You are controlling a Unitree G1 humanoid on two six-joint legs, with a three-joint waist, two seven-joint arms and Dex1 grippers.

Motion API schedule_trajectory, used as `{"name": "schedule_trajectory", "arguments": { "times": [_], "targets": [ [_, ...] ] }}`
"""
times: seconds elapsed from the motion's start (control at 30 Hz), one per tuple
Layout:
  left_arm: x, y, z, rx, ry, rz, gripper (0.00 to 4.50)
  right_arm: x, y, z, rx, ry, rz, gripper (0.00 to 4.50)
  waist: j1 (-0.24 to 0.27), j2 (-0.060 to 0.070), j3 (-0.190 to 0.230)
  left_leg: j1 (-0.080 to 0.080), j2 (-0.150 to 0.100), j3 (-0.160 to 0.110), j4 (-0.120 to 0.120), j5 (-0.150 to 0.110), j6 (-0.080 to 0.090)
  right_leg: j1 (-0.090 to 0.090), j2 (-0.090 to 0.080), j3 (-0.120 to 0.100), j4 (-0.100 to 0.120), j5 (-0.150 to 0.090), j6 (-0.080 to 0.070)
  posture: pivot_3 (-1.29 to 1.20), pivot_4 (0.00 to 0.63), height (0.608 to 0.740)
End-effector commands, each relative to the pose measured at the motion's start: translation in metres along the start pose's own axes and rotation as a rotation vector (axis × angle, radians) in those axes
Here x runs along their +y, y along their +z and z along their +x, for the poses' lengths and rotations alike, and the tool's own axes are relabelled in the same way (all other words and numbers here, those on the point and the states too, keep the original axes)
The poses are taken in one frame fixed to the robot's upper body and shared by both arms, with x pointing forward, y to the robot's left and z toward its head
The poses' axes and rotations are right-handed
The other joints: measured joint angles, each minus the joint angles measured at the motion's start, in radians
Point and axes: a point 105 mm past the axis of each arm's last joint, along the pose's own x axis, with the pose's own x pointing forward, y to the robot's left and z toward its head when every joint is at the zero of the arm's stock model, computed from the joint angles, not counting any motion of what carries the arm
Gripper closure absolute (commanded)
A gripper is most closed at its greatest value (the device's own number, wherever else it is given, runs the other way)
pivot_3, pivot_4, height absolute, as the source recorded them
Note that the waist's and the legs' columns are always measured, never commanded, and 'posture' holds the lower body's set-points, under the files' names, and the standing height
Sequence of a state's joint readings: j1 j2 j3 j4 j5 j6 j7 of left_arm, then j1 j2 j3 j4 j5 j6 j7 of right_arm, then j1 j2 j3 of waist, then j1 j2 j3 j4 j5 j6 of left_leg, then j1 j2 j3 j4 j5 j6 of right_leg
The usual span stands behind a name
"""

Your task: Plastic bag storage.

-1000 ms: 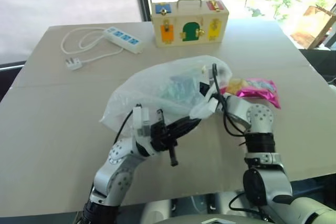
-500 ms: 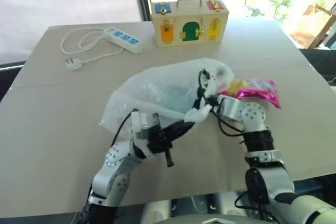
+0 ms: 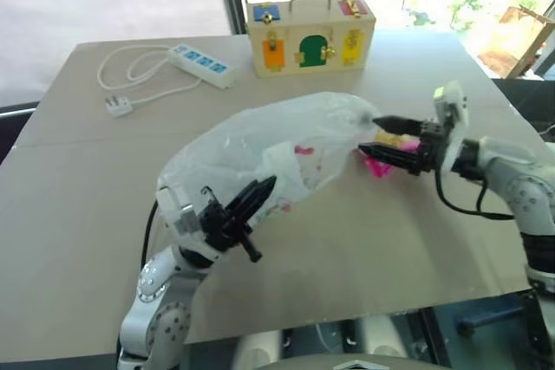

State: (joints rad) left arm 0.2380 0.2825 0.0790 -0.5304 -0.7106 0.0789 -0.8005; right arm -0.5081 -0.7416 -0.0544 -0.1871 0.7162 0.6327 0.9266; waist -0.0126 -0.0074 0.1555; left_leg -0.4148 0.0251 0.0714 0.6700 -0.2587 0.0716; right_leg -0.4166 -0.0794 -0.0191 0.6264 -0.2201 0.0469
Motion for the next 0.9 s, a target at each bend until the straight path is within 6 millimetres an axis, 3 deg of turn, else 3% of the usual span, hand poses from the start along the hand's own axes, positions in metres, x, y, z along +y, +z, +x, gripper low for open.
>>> {"name": "schedule_trajectory", "arguments": {
  "times": [0.03, 0.2, 0.3, 0.43, 0.57, 0.7, 0.73, 0.77, 0.9],
  "targets": [
    [-0.004, 0.014, -0.002, -0.036, 0.017, 0.056, 4.5, -0.009, 0.007, -0.021, 0.066, -0.052, -0.236, 0.02, 0.007, -0.001, 0.001, 0.0, 0.0, 0.0, 0.0, 0.0, 0.0, 0.0, 0.0, 0.0, 0.0, 0.0, 0.0, 0.0, 0.15, 0.74],
    [-0.007, 0.02, 0.0, -0.058, 0.04, 0.067, 4.5, -0.047, -0.042, -0.059, 0.387, -0.141, -0.533, 0.02, 0.01, -0.003, 0.002, -0.001, -0.002, 0.001, 0.001, 0.0, 0.0, 0.001, -0.002, 0.0, -0.001, 0.0, 0.0, 0.0, 0.15, 0.74],
    [-0.009, 0.021, 0.001, -0.058, 0.042, 0.068, 4.5, -0.063, -0.063, -0.072, 0.509, -0.14, -0.637, 0.02, 0.009, -0.003, 0.002, 0.0, -0.003, 0.003, 0.002, 0.0, 0.0, 0.001, -0.002, 0.002, -0.001, 0.0, 0.0, 0.0, 0.15, 0.74],
    [-0.008, 0.022, 0.001, -0.058, 0.047, 0.074, 4.5, -0.091, -0.08, -0.074, 0.623, -0.214, -0.767, 0.02, -0.002, -0.002, 0.002, 0.001, -0.002, 0.003, 0.002, 0.0, 0.0, 0.001, 0.0, 0.003, 0.0, 0.0, 0.0, 0.0, 0.15, 0.74],
    [-0.008, 0.022, 0.001, -0.06, 0.045, 0.076, 4.5, -0.112, -0.082, -0.065, 0.624, -0.321, -0.799, 0.02, -0.001, -0.002, 0.002, 0.001, -0.001, 0.003, 0.002, 0.001, -0.001, 0.001, 0.001, 0.003, 0.001, 0.0, 0.0, 0.0, 0.15, 0.74],
    [-0.009, 0.021, -0.001, -0.053, 0.043, 0.077, 4.5, -0.113, -0.081, -0.054, 0.577, -0.331, -0.783, 1.28, 0.003, -0.002, 0.002, 0.001, -0.001, 0.003, 0.002, 0.003, -0.005, 0.001, 0.001, 0.003, 0.0, 0.0, 0.0, 0.0, 0.15, 0.74],
    [-0.009, 0.02, -0.002, -0.052, 0.046, 0.078, 4.5, -0.113, -0.08, -0.054, 0.566, -0.335, -0.776, 2.03, 0.004, -0.003, 0.002, 0.0, -0.001, 0.002, 0.002, 0.003, -0.005, 0.001, 0.001, 0.003, 0.0, 0.0, 0.0, 0.0, 0.15, 0.74],
    [-0.008, 0.02, -0.002, -0.051, 0.048, 0.078, 4.5, -0.113, -0.078, -0.055, 0.555, -0.338, -0.767, 2.3, 0.006, -0.003, 0.002, 0.0, -0.001, 0.002, 0.002, 0.003, -0.005, 0.001, 0.001, 0.003, 0.0, 0.0, 0.0, 0.0, 0.15, 0.74],
    [-0.008, 0.017, -0.004, -0.048, 0.053, 0.077, 4.5, -0.106, -0.069, -0.058, 0.472, -0.331, -0.667, 4.18, 0.008, -0.003, 0.002, 0.0, -0.002, 0.003, 0.002, 0.003, -0.005, 0.001, 0.0, 0.003, 0.0, 0.0, 0.0, 0.0, 0.15, 0.74]
  ]
}}
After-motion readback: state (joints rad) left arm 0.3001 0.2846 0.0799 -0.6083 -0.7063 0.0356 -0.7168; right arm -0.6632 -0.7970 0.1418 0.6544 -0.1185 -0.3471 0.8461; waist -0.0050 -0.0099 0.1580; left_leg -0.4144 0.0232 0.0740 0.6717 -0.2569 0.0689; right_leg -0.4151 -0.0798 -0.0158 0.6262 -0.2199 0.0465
